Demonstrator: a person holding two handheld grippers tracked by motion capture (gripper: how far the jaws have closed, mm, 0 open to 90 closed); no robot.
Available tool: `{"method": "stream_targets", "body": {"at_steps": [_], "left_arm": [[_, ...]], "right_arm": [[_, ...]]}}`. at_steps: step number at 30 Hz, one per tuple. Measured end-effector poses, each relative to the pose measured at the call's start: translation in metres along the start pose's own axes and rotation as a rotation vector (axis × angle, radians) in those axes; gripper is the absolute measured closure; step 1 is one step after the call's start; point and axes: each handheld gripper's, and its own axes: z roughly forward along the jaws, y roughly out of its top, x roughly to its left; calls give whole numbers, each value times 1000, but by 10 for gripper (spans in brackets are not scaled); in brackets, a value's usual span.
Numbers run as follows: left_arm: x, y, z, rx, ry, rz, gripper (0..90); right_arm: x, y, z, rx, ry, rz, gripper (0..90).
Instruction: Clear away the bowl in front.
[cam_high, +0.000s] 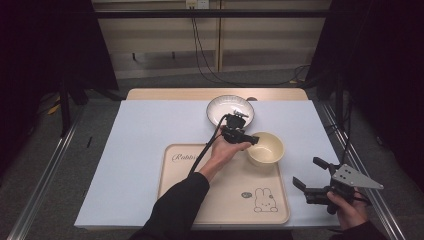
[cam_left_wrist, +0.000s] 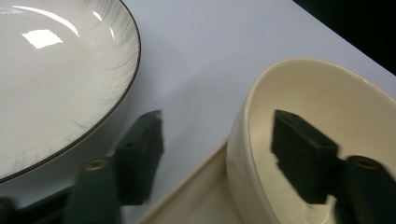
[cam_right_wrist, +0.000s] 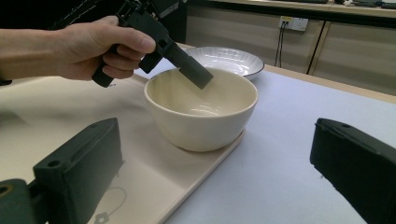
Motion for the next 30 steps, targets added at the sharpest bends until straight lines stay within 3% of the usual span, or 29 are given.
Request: {"method": "stream_targets", "body": {"at_steps": [3, 4, 6, 7, 8, 12, 16, 18, 22, 23, 27, 28, 30], "left_arm": [[0, 0, -1, -17, 0, -7, 197], [1, 0, -2, -16, 4, 2, 122], [1, 1, -3, -25, 5, -4, 62], [1, 1, -4, -34, 8, -11, 62], [1, 0, -6, -45, 8, 12, 39], [-1, 0, -11, -67, 16, 33, 25], [-1, 0, -20, -87, -7, 39, 26], [-1, 0, -25, -99, 17, 41, 26], [-1, -4, -36, -131, 33, 88, 25], [-1, -6, -43, -158, 55, 106, 26], [1, -8, -52, -178, 62, 117, 21], [2, -9, -56, -187, 89, 118, 21], [3, -12, -62, -196, 83, 127, 24]], "right_arm": [[0, 0, 0, 0, -5, 2, 18], [0, 0, 0, 0, -4, 2, 18], [0, 0, 0, 0, -4, 2, 18], [0, 0, 0, 0, -4, 2, 18], [0, 0, 0, -1, -5, 0, 18], [-1, 0, 0, -2, -7, -1, 18], [0, 0, 0, 1, -5, 1, 18], [-1, 0, 0, -1, -6, -3, 18], [-1, 0, 0, -5, -5, -4, 17], [-1, 0, 0, -5, -6, -3, 17], [0, 1, 1, -6, -13, -5, 17], [0, 1, 1, -7, -11, -4, 17], [0, 1, 1, -7, -10, -3, 17]]}}
